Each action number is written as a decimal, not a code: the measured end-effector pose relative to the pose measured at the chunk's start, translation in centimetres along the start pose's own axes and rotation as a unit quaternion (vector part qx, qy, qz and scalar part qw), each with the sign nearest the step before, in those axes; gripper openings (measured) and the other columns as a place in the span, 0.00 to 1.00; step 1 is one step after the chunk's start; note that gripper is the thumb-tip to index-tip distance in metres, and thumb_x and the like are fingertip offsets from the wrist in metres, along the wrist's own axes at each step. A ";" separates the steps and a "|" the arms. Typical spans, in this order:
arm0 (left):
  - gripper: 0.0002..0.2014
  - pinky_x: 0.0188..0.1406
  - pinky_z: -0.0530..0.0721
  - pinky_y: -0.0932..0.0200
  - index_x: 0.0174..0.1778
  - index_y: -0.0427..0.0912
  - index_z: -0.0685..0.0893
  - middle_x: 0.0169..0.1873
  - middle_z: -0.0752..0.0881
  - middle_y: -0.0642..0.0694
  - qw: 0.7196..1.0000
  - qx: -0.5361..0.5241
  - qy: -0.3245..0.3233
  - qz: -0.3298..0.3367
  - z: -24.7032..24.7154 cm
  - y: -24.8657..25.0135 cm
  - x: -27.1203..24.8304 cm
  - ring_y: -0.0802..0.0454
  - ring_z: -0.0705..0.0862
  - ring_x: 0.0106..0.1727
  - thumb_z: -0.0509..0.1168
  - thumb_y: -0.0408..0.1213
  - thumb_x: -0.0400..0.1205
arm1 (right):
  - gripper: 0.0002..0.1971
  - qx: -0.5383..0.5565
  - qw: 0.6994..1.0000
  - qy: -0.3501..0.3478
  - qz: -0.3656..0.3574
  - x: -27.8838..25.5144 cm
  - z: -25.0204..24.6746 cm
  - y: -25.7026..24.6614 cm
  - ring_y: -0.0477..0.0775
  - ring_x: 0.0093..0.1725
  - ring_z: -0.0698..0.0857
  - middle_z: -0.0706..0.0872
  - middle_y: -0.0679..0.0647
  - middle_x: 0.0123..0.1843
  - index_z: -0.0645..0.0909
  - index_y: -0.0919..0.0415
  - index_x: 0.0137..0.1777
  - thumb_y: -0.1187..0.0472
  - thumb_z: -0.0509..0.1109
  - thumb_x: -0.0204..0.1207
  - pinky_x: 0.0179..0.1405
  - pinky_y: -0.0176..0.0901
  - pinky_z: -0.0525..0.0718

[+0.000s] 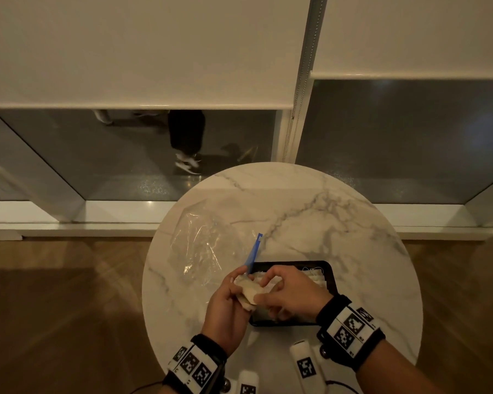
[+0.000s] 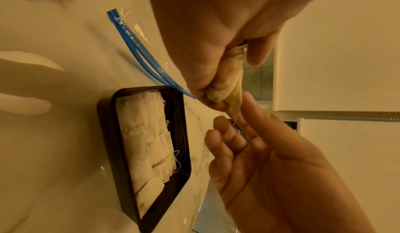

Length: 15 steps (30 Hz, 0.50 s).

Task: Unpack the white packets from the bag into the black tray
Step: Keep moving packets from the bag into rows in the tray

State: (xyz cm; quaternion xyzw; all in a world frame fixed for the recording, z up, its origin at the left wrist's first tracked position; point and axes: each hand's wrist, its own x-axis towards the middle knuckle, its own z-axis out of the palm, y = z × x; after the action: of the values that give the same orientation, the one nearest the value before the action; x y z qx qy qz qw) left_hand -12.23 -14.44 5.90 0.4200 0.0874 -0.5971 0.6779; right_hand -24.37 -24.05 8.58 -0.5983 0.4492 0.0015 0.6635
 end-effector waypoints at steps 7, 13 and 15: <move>0.21 0.43 0.89 0.53 0.66 0.36 0.80 0.47 0.91 0.37 0.993 0.105 -0.005 0.047 -0.6 0.4 -0.3 0.44 0.90 0.45 0.52 0.16 0.82 | 0.13 0.030 0.997 0.059 -0.049 -0.3 -0.3 -0.4 0.57 0.32 0.87 0.88 0.58 0.33 0.82 0.62 0.50 0.71 0.79 0.68 0.27 0.45 0.84; 0.20 0.56 0.86 0.48 0.69 0.38 0.80 0.64 0.85 0.31 0.988 0.144 0.010 0.058 -2.1 0.5 -0.1 0.37 0.86 0.62 0.58 0.18 0.84 | 0.08 0.025 0.988 0.097 -0.120 -1.3 -3.0 -0.8 0.54 0.34 0.87 0.86 0.56 0.33 0.90 0.61 0.48 0.72 0.77 0.71 0.35 0.45 0.88; 0.19 0.53 0.87 0.51 0.68 0.39 0.80 0.63 0.86 0.32 0.987 0.150 0.008 0.063 -2.5 0.5 0.0 0.41 0.87 0.58 0.59 0.19 0.84 | 0.09 0.025 0.983 0.118 -0.137 -1.3 -4.4 -0.4 0.53 0.34 0.85 0.84 0.56 0.34 0.90 0.62 0.48 0.73 0.75 0.73 0.38 0.44 0.89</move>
State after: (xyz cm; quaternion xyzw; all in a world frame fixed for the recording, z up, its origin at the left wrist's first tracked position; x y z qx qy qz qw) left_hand -10.80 -12.79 4.52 0.5268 -0.0243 -0.5561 0.6424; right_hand -27.55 -27.01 10.24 -0.6329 0.4384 -0.1712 0.6147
